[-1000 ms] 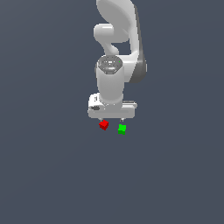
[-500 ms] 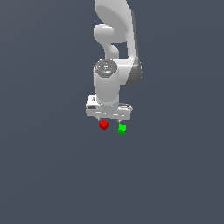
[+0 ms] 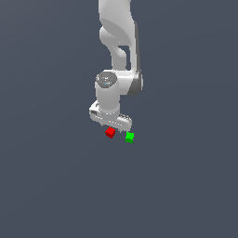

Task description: Stack the red cube on top of the green cube.

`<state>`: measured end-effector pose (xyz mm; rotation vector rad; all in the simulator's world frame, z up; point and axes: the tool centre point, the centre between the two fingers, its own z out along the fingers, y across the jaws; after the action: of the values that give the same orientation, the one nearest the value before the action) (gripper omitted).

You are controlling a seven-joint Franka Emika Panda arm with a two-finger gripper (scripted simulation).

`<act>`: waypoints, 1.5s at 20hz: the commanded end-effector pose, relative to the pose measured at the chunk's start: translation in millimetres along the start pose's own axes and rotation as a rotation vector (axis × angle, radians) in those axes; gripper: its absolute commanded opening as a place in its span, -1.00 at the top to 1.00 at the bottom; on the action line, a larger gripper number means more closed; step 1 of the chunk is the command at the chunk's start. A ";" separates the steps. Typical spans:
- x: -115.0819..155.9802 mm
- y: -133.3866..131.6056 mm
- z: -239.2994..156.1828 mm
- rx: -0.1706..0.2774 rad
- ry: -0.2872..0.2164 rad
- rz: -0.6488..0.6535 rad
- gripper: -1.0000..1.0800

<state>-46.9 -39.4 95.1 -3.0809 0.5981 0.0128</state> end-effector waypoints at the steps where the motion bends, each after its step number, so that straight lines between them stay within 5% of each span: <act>1: -4.5 6.3 9.0 -0.001 0.004 0.054 -0.92; 30: -13.1 15.3 75.1 -0.001 0.009 0.142 -0.92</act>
<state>-65.9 -48.5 22.1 -3.0341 0.8161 0.0021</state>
